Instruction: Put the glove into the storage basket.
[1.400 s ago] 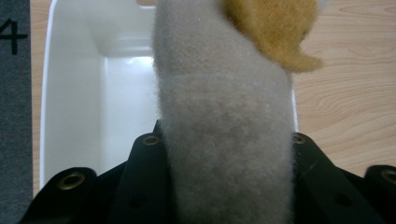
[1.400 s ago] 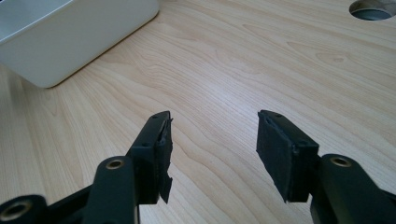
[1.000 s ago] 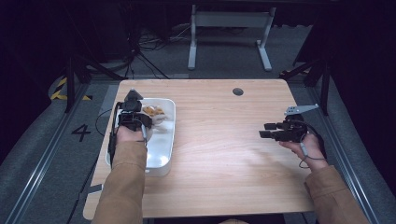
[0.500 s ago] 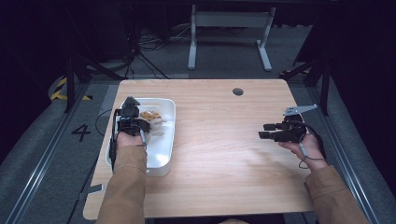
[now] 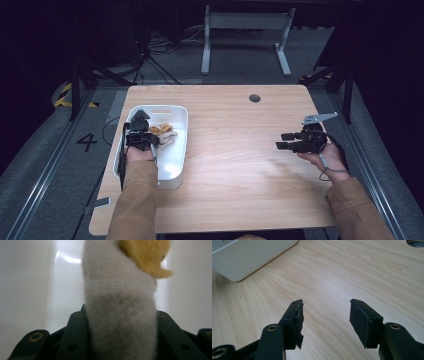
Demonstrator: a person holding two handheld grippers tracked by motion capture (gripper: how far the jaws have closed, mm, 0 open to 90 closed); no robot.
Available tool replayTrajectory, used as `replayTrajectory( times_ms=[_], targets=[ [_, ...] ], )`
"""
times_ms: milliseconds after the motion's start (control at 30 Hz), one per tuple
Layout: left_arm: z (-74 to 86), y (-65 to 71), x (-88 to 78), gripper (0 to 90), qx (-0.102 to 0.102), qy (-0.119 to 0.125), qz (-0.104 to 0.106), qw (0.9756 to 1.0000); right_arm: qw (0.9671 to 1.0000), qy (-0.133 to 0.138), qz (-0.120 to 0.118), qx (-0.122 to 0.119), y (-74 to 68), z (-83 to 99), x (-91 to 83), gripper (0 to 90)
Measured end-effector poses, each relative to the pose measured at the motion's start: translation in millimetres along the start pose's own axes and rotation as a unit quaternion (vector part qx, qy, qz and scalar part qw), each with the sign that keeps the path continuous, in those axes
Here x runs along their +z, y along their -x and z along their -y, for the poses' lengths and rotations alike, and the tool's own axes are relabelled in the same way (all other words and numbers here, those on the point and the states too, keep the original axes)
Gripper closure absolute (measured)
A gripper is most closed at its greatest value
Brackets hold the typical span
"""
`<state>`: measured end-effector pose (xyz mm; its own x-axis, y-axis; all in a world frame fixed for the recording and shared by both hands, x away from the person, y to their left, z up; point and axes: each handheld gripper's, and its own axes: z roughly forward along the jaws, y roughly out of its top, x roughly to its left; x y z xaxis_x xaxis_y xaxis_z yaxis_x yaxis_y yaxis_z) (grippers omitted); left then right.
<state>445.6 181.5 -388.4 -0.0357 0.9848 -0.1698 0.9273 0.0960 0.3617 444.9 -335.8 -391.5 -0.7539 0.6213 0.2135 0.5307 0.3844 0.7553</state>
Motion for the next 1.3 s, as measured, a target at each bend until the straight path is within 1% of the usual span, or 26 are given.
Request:
replayTrajectory(
  times_ms=[33, 67, 100, 167, 200, 300, 367, 467, 567, 600, 633, 700, 767, 833, 867, 933, 967, 1000, 1033, 1067, 1100, 1167, 1200, 1233, 1267, 1300],
  targets=[
    [0.9, -0.8, 0.7, 66.3, 0.001, -0.003, 0.002, 1.0000, 1.0000, 0.000, 0.000, 0.001, 0.2, 0.1, 0.1, 44.5],
    [1.9, -0.9, 1.9, 66.1, -0.001, -0.001, 0.003, 1.0000, 1.0000, 0.000, 0.000, 0.002, 0.4, 0.1, 0.1, 44.5],
    [2.7, -1.4, 2.5, 65.9, 0.000, -0.004, 0.001, 1.0000, 1.0000, 0.000, 0.000, 0.002, 0.7, 0.2, 0.1, 44.5],
    [4.7, -2.8, 4.0, 65.1, -0.003, -0.002, 0.005, 1.0000, 1.0000, 0.000, 0.000, 0.002, 0.7, 0.5, 0.1, 44.5],
    [5.5, -3.7, 4.3, 64.8, -0.005, -0.005, 0.007, 1.0000, 1.0000, 0.000, 0.001, 0.002, 0.6, 0.5, 0.1, 44.4],
    [6.8, -4.2, 5.8, 64.5, -0.002, -0.012, 0.002, 0.9999, 1.0000, -0.001, 0.000, -0.001, -0.3, 0.5, 0.7, 44.4],
    [7.3, -3.5, 7.8, 64.5, -0.004, -0.016, 0.001, 0.9999, 1.0000, -0.002, 0.000, 0.000, -0.7, 0.5, 1.5, 44.3],
    [7.4, -3.2, 11.0, 63.8, 0.002, -0.026, 0.002, 0.9997, 1.0000, -0.004, 0.000, 0.001, -0.4, 0.8, 2.1, 44.2],
    [7.4, -3.2, 16.8, 62.9, -0.001, -0.027, 0.002, 0.9996, 1.0000, -0.005, 0.000, 0.003, 0.4, 1.3, 2.5, 44.1],
    [6.6, -3.7, 18.0, 62.9, -0.001, -0.037, -0.002, 0.9993, 1.0000, -0.006, 0.001, 0.006, 0.2, 1.5, 2.5, 44.1],
    [6.0, -3.9, 19.5, 62.8, -0.005, -0.040, 0.001, 0.9992, 1.0000, -0.005, 0.000, 0.005, 0.3, 1.6, 2.9, 44.1],
    [5.6, -3.7, 20.2, 62.6, -0.006, -0.040, 0.002, 0.9992, 1.0000, -0.006, 0.001, 0.003, 0.3, 1.8, 3.3, 44.1],
    [4.7, -4.0, 21.6, 62.0, -0.004, -0.053, 0.001, 0.9986, 1.0000, -0.005, 0.000, 0.003, 0.0, 1.7, 3.1, 44.1],
    [4.5, -4.2, 22.5, 61.8, -0.007, -0.057, 0.001, 0.9983, 1.0000, -0.004, 0.000, 0.004, -0.3, 1.7, 2.9, 44.1],
    [4.2, -4.6, 22.9, 61.4, -0.005, -0.061, 0.001, 0.9981, 1.0000, -0.004, 0.001, 0.003, -0.4, 1.6, 2.8, 44.1],
    [4.5, -4.6, 24.5, 59.5, -0.007, -0.068, 0.006, 0.9976, 1.0000, -0.004, 0.000, 0.004, -0.4, 1.6, 2.6, 44.1],
    [4.6, -4.5, 25.1, 57.8, -0.006, -0.071, 0.006, 0.9974, 1.0000, -0.004, 0.000, 0.003, -0.3, 1.7, 2.8, 44.1],
    [4.4, -4.4, 26.1, 55.5, -0.007, -0.080, 0.013, 0.9967, 1.0000, -0.004, 0.000, 0.004, -0.3, 1.7, 3.0, 44.1],
    [4.0, -3.9, 27.0, 49.6, -0.014, -0.080, 0.016, 0.9965, 1.0000, -0.006, 0.000, 0.003, -0.1, 1.9, 3.3, 44.1],
    [2.7, -5.2, 28.2, 40.0, -0.017, -0.085, 0.029, 0.9958, 1.0000, -0.005, 0.000, 0.003, 0.0, 2.0, 3.7, 44.1],
    [0.8, -6.4, 29.4, 34.3, -0.027, -0.098, 0.047, 0.9937, 1.0000, -0.007, -0.001, 0.006, -0.1, 2.1, 4.1, 44.1],
    [-1.2, -6.8, 29.5, 26.2, -0.032, -0.109, 0.068, 0.9913, 1.0000, -0.008, 0.000, 0.004, -0.7, 2.1, 5.2, 44.0],
    [-1.8, -6.4, 29.3, 24.4, -0.033, -0.114, 0.071, 0.9904, 1.0000, -0.009, 0.000, 0.002, -1.2, 2.0, 5.4, 44.0],
    [-2.2, -6.3, 29.3, 21.2, -0.031, -0.115, 0.076, 0.9900, 1.0000, -0.008, -0.001, 0.002, -1.3, 2.0, 5.4, 44.0],
    [-2.6, -5.3, 28.8, 17.2, -0.032, -0.117, 0.079, 0.9894, 1.0000, -0.007, -0.001, 0.002, -1.3, 2.0, 5.3, 43.9],
    [-2.6, -3.5, 28.2, 15.8, -0.031, -0.116, 0.077, 0.9897, 1.0000, -0.007, -0.001, 0.003, -1.1, 2.0, 5.2, 44.0]
  ],
)
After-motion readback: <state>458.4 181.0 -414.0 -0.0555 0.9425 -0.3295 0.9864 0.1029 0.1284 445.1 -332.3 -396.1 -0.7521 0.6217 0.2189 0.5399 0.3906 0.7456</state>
